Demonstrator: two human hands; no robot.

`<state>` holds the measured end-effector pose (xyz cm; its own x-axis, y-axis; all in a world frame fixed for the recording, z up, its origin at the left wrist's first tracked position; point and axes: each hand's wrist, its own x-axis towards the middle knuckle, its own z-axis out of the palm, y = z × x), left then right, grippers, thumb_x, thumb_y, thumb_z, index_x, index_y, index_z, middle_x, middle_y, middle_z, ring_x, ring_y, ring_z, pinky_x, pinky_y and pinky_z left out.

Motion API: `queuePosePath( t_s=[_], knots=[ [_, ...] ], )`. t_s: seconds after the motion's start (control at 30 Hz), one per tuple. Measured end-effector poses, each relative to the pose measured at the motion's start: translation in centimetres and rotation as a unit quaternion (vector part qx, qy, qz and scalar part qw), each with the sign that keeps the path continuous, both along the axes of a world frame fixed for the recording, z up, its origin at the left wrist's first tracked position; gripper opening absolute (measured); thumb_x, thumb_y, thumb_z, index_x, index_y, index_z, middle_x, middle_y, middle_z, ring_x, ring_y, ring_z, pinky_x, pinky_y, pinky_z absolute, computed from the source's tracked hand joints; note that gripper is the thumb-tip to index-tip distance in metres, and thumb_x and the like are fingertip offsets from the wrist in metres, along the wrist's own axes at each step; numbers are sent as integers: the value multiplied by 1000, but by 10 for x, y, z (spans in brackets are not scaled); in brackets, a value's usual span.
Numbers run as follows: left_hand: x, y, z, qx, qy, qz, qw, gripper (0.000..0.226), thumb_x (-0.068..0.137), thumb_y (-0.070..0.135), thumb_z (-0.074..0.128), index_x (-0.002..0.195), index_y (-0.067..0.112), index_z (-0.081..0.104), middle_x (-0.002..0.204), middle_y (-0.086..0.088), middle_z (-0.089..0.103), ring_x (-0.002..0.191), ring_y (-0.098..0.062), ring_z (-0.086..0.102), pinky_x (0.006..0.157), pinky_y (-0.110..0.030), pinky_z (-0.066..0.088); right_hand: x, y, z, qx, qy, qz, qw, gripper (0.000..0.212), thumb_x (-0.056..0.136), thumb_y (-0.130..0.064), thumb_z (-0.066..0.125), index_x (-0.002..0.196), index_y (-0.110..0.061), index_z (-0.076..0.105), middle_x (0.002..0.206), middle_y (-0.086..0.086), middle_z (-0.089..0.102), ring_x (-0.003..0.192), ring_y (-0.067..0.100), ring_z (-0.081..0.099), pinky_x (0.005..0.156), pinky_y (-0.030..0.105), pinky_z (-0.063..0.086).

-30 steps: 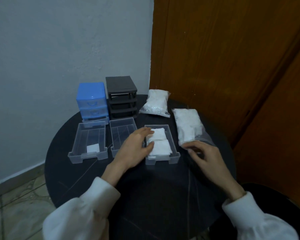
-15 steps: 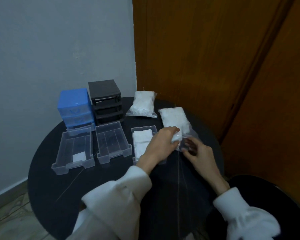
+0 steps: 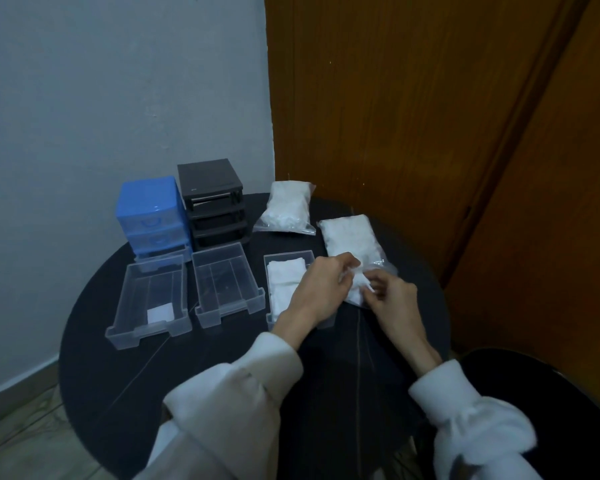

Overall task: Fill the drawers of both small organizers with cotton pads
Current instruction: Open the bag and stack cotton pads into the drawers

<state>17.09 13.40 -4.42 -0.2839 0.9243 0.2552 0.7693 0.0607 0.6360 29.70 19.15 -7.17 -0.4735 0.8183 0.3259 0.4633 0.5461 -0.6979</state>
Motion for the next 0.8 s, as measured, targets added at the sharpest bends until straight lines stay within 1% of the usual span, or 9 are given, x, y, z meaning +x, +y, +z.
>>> queuePosePath(
  t_s=[0.1,0.17,0.27,0.33,0.4,0.47,0.57,0.7,0.8],
  knots=[
    [2,0,-1,1,-11,0,1000,28,93,12,51,120,13,60,117,-9,65,106,-21,60,90,-27,46,4,3,-1,-9,1,-10,1000,23,86,-5,62,108,-8,66,104,6,67,88,6,58,66,2,39],
    [3,1,-1,2,-17,2,1000,27,93,13,51,119,13,60,116,-9,65,106,-21,60,90,-28,47,8,3,-1,-15,5,-15,1000,22,85,-4,62,106,-10,67,103,3,67,85,4,58,66,4,40],
    [2,1,-2,1,-20,9,1000,27,93,14,51,118,14,60,116,-9,65,105,-22,61,90,-30,49,16,-1,2,-26,3,-16,1000,17,85,-6,63,98,-16,67,90,-7,63,75,-5,56,62,2,42],
    [2,0,-1,3,-23,11,1000,27,93,14,51,119,14,60,116,-8,65,104,-22,61,89,-30,48,22,-3,5,-27,12,-24,999,16,84,-5,63,93,-18,67,80,-4,64,70,-4,56,60,3,43],
    [2,0,-1,2,-27,8,1000,28,94,14,51,120,14,59,118,-8,65,105,-20,60,88,-26,47,27,-4,7,-14,13,-36,999,16,84,-6,62,92,-19,67,79,-2,64,68,-2,57,59,6,44],
    [2,-1,0,-2,-27,4,1000,28,94,14,51,121,14,59,119,-7,64,105,-20,60,88,-24,46,31,-3,9,-6,16,-42,999,12,86,-10,63,94,-18,67,78,-2,64,68,-1,57,59,7,41],
    [2,-2,1,-5,-32,0,999,29,94,15,52,123,14,58,121,-7,63,107,-20,59,90,-26,46,37,-3,15,2,24,-33,999,9,88,-16,61,95,-18,67,82,-3,65,74,3,58,62,9,40],
    [1,-3,2,1,-42,-9,999,31,93,16,54,124,14,57,123,-6,62,109,-18,58,88,-20,43,39,-7,29,14,55,-9,998,9,89,-13,60,93,-17,67,82,-4,64,77,2,58,65,8,41],
    [-1,-9,3,7,-51,-20,998,33,91,19,59,124,16,57,124,-4,62,110,-16,57,85,-13,37,37,-8,38,23,79,-8,997,9,88,-10,58,88,-15,65,83,-2,64,79,1,57,66,14,43]
  ],
)
